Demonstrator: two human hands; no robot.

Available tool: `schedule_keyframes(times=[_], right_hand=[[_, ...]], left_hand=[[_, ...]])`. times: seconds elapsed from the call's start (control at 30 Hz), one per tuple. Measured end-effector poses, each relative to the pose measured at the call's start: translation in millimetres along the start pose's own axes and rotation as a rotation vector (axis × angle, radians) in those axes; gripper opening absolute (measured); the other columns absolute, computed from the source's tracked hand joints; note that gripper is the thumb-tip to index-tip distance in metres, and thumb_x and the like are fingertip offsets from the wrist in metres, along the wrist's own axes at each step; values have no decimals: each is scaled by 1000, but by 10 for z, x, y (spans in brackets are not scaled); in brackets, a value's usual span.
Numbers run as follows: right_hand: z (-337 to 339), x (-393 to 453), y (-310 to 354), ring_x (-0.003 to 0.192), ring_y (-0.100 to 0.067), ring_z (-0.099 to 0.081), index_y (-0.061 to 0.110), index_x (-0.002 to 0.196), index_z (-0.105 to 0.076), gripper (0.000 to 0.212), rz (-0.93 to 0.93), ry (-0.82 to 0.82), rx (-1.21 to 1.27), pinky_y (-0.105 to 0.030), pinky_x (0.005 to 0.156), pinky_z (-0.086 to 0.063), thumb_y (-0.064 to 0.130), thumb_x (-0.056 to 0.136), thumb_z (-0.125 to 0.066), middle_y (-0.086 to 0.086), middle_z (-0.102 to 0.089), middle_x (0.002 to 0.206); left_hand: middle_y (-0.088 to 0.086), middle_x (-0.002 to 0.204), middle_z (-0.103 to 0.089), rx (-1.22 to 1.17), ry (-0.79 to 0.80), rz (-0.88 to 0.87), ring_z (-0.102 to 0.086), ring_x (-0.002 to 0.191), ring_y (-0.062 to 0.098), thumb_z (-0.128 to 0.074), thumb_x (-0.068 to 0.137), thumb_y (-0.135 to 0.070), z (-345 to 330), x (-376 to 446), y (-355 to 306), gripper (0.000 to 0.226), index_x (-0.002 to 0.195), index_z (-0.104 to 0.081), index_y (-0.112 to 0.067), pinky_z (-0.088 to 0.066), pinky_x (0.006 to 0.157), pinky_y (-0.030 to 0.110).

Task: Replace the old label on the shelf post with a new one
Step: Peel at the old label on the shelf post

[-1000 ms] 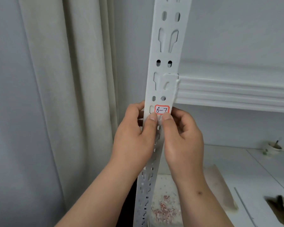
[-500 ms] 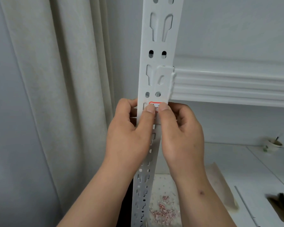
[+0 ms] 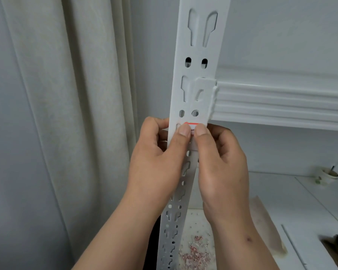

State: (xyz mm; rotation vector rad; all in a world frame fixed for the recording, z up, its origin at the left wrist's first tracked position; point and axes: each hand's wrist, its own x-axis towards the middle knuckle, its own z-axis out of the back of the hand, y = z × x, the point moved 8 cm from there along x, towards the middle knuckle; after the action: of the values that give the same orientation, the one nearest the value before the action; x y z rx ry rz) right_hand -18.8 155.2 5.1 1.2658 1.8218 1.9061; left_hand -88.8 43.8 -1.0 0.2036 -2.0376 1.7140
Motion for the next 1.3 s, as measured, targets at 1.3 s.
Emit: schedule_keyframes(times=[1.3], right_hand=[[64,24,79,51,0,-53,27,76,-68,24,50,-61,-219,-7,48,-37,48,78,-56,18,-58,53]], left_hand=[[-13,76,-71,46,-41,-34,-60,63,-1,-61,80,-52,19,1,-14,22,86,-59,-30,-48,57,16]])
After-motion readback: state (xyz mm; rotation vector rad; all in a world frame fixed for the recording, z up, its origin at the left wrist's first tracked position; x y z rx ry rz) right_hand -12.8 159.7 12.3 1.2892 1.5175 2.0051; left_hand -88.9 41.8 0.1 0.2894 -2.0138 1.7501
